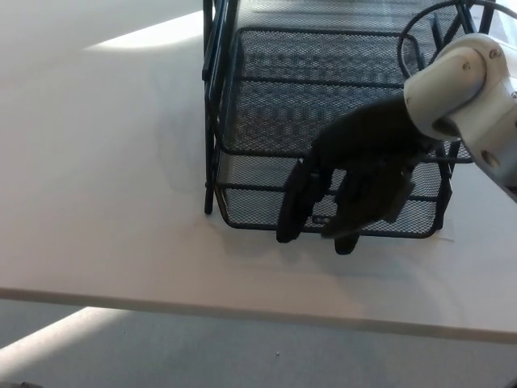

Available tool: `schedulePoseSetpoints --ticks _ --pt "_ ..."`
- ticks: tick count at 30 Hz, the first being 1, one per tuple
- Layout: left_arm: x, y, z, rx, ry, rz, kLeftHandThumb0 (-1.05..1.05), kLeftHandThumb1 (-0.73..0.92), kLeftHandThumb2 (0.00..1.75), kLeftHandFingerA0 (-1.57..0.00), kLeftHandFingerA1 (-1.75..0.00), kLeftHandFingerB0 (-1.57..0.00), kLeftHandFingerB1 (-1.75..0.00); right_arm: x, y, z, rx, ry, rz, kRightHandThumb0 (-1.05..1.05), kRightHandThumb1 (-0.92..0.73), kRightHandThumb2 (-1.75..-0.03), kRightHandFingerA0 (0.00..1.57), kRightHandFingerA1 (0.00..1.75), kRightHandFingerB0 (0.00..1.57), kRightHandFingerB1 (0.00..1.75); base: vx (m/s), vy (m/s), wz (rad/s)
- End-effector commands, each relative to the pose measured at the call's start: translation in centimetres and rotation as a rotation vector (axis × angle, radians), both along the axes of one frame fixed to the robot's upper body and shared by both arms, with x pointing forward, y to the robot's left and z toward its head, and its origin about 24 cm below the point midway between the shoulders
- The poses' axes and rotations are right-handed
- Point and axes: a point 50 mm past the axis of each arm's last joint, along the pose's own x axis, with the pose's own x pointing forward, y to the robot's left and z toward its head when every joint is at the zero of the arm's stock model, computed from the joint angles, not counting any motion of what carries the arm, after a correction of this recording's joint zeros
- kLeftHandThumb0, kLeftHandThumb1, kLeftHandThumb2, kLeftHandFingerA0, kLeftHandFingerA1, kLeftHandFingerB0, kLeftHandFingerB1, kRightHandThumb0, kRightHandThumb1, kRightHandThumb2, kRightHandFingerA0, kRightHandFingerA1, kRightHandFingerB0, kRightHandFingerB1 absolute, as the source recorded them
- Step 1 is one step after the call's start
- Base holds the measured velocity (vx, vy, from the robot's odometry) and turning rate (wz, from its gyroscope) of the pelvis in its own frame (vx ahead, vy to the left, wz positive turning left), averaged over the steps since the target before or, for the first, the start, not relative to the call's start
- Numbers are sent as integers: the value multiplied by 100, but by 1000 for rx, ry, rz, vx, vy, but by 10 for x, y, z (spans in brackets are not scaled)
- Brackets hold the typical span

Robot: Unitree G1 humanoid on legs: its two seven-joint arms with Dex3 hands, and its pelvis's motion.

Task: A balck drawer is kept on the middle of the table and the robot uses its right hand to push it back away from the robot

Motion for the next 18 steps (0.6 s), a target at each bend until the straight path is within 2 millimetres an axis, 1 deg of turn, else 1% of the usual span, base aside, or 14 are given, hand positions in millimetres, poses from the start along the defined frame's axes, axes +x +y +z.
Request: schedulePoseSetpoints --ticks 1,4,5,6,9,10,11,12,14,15,16,17,18 --pt "-5 7 1 17 10 3 -55 74 63 -51 -39 -34 -33 19 -5 2 -14 -73 -50 -48 -73 -62 61 47 40 38 0 0 0" --pt "-6 7 1 25 11 -10 -56 75 63 -52 -40 -36 -34 29 -11 -4 -30 -89 -93 -48 -74 -62 58 46 39 37 0 0 0" --pt "-6 7 1 27 13 -10 -55 75 63 -52 -40 -35 -33 32 -12 -6 -32 -92 -104 -49 -73 -62 58 46 39 37 0 0 0" --pt "-6 7 0 27 14 -7 -58 71 63 -49 -40 -34 -33 35 -15 -8 -35 -98 -121 -50 -73 -62 60 47 39 37 0 0 0" --pt "-6 6 0 18 12 7 -55 74 63 -51 -39 -35 -33 43 -23 -8 -33 -109 -169 -50 -75 -61 63 46 43 37 0 0 0" --pt "-6 6 0 16 11 8 -57 71 63 -50 -40 -34 -34 44 -24 -7 -33 -113 -174 -53 -62 -88 56 57 38 50 0 0 0" --pt "-6 6 0 15 11 8 -57 71 63 -50 -40 -34 -34 45 -24 -6 -33 -117 -174 -53 -62 -88 56 57 38 50 0 0 0" --pt "-7 7 0 14 11 9 -56 71 62 -49 -40 -33 -33 44 -25 -3 -25 -116 -172 -49 -74 -63 60 46 40 37 0 0 0" --pt "-8 7 0 10 11 6 -56 71 63 -50 -40 -33 -34 44 -25 -2 -18 -114 -165 -48 -74 -62 59 45 40 37 0 0 0" --pt "-8 7 0 12 12 3 -56 71 63 -49 -40 -33 -33 41 -23 -2 -15 -114 -143 -54 -62 -89 53 57 36 50 0 0 0" --pt "-8 7 0 16 12 0 -56 71 63 -49 -40 -33 -33 38 -21 -3 -13 -116 -117 -54 -62 -89 53 57 36 50 0 0 0" --pt "-8 8 0 18 12 -3 -56 71 63 -50 -40 -33 -33 35 -20 -4 -13 -114 -103 -53 -71 -65 59 46 38 38 0 0 0" --pt "-8 8 0 20 11 -6 -56 71 63 -50 -40 -33 -33 33 -19 -4 -14 -111 -92 -53 -71 -65 59 46 38 38 0 0 0"
